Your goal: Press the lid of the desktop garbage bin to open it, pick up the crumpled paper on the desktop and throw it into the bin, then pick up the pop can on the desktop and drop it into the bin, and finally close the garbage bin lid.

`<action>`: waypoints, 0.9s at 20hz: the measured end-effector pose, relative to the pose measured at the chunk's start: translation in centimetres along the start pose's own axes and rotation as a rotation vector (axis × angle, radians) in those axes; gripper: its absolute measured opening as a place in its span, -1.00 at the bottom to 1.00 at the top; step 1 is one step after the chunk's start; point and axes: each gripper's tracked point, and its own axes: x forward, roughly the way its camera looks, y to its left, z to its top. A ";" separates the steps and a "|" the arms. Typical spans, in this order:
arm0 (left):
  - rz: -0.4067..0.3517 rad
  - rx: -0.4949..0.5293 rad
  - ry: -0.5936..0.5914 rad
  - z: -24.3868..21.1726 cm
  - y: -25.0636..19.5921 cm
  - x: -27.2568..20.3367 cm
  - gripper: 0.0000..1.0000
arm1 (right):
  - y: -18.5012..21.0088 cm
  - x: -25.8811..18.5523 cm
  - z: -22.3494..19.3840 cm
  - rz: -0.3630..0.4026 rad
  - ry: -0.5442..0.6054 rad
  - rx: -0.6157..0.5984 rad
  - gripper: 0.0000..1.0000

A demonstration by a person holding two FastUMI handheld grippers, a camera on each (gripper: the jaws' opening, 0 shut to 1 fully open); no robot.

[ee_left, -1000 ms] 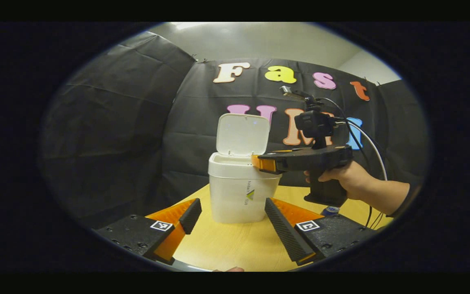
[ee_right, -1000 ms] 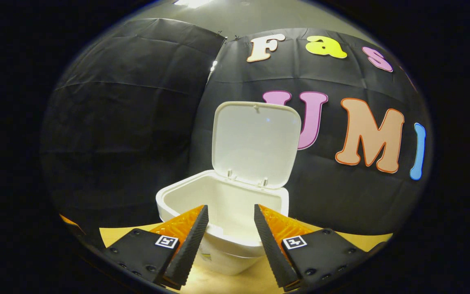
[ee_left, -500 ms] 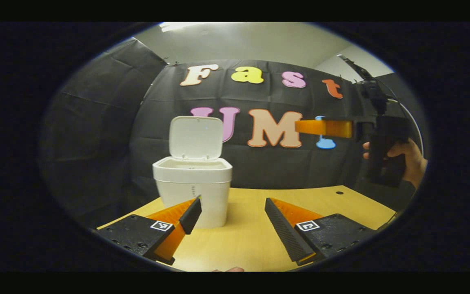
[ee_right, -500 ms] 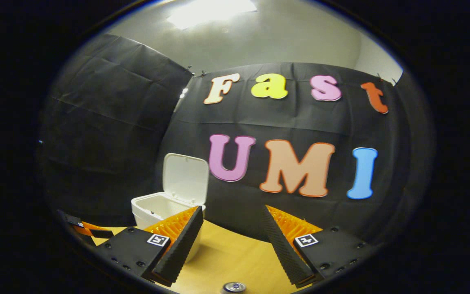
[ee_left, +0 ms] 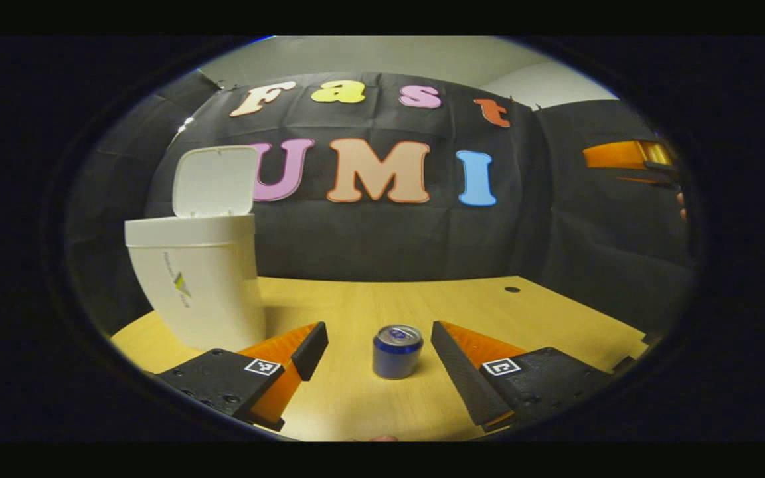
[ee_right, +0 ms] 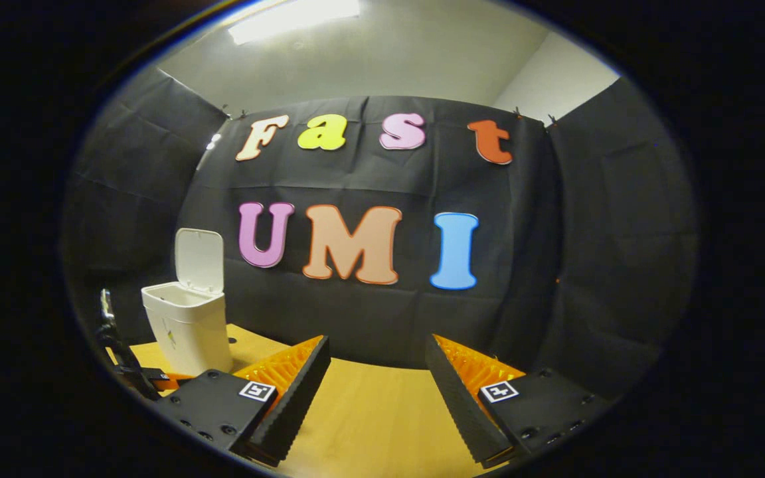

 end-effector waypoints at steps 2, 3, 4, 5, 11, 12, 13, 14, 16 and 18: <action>-0.008 0.014 0.059 -3.2 -1.2 2.2 0.88 | -2.3 -1.0 -1.8 -0.037 0.038 0.009 0.92; -0.003 0.023 0.083 -4.5 -1.5 3.2 0.89 | -3.1 -1.5 -2.4 -0.053 0.052 0.007 1.00; -0.003 0.030 0.099 -5.4 -1.8 4.1 0.89 | -3.9 -1.8 -3.2 -0.066 0.067 0.001 0.92; 0.004 0.035 0.126 -6.7 -1.7 5.1 0.89 | -4.4 -2.1 -3.7 -0.074 0.079 -0.005 1.00; 0.018 0.086 0.189 -9.3 -1.1 9.6 0.91 | -4.6 -3.4 -5.6 -0.071 0.130 -0.048 0.92; 0.010 0.085 0.152 -8.3 -1.1 10.0 0.92 | -4.3 -3.5 -5.7 -0.065 0.135 -0.056 0.92; 0.012 0.078 0.120 -7.7 -0.9 10.5 0.86 | -4.2 -3.6 -5.9 -0.062 0.138 -0.063 0.92; 0.008 0.070 0.111 -7.3 -0.8 10.6 0.68 | -4.0 -3.6 -6.0 -0.060 0.141 -0.069 0.93; 0.007 0.043 0.116 -6.7 -0.6 10.0 0.51 | -3.3 -3.5 -5.8 -0.049 0.136 -0.071 0.92; 0.009 0.034 0.091 -4.5 -0.2 8.8 0.47 | -2.4 -3.5 -5.5 -0.030 0.130 -0.065 0.92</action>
